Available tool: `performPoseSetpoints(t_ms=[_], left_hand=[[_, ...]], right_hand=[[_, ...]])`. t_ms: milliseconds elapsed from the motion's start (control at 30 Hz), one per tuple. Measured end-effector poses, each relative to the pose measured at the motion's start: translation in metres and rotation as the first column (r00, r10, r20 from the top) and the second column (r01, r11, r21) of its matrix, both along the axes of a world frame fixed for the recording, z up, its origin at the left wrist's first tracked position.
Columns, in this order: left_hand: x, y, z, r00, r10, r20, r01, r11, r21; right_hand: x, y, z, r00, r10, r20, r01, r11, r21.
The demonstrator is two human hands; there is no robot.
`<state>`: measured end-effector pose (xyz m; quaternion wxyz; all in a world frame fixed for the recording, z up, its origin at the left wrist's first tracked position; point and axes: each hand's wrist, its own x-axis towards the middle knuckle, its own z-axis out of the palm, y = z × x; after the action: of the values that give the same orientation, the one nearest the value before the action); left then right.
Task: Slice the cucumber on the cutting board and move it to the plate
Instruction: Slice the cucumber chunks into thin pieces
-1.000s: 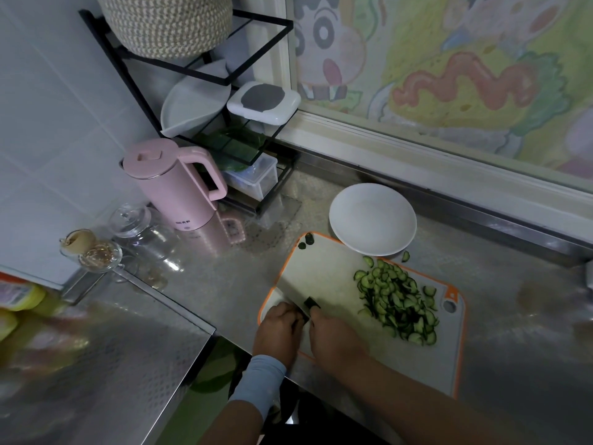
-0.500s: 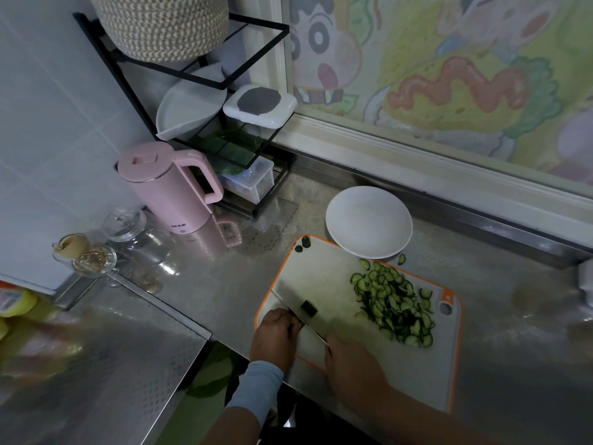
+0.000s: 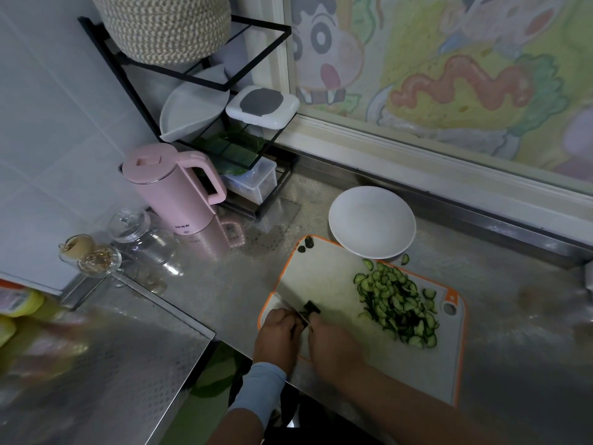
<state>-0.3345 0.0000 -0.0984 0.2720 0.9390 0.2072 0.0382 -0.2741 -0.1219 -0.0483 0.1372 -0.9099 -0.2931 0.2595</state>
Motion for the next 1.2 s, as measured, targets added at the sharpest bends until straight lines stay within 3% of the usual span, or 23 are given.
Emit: performPoseSetpoints(t_ms=[167, 633, 933, 1067, 1200], left_hand=[[0.000, -0.002, -0.002, 0.997, 0.048, -0.054, -0.049, 0.999, -0.023], [-0.001, -0.001, 0.003, 0.999, 0.034, -0.033, -0.034, 0.999, 0.012], [-0.002, -0.001, 0.004, 0.998, 0.012, -0.064, -0.008, 0.999, 0.052], [-0.002, -0.002, 0.006, 1.000, 0.020, -0.005, -0.020, 1.000, 0.014], [-0.002, -0.001, 0.007, 0.999, 0.023, -0.042, -0.023, 1.000, 0.005]], right_hand=[[-0.002, -0.012, -0.002, 1.000, 0.004, 0.028, -0.004, 1.000, 0.010], [-0.018, -0.047, 0.008, 0.998, -0.056, -0.008, 0.056, 0.998, 0.004], [-0.008, -0.022, -0.014, 0.997, 0.068, -0.040, -0.072, 0.991, -0.114], [-0.002, -0.006, -0.011, 0.997, 0.080, 0.014, -0.079, 0.996, -0.047], [0.002, -0.005, -0.009, 0.997, 0.060, 0.042, -0.061, 0.998, 0.017]])
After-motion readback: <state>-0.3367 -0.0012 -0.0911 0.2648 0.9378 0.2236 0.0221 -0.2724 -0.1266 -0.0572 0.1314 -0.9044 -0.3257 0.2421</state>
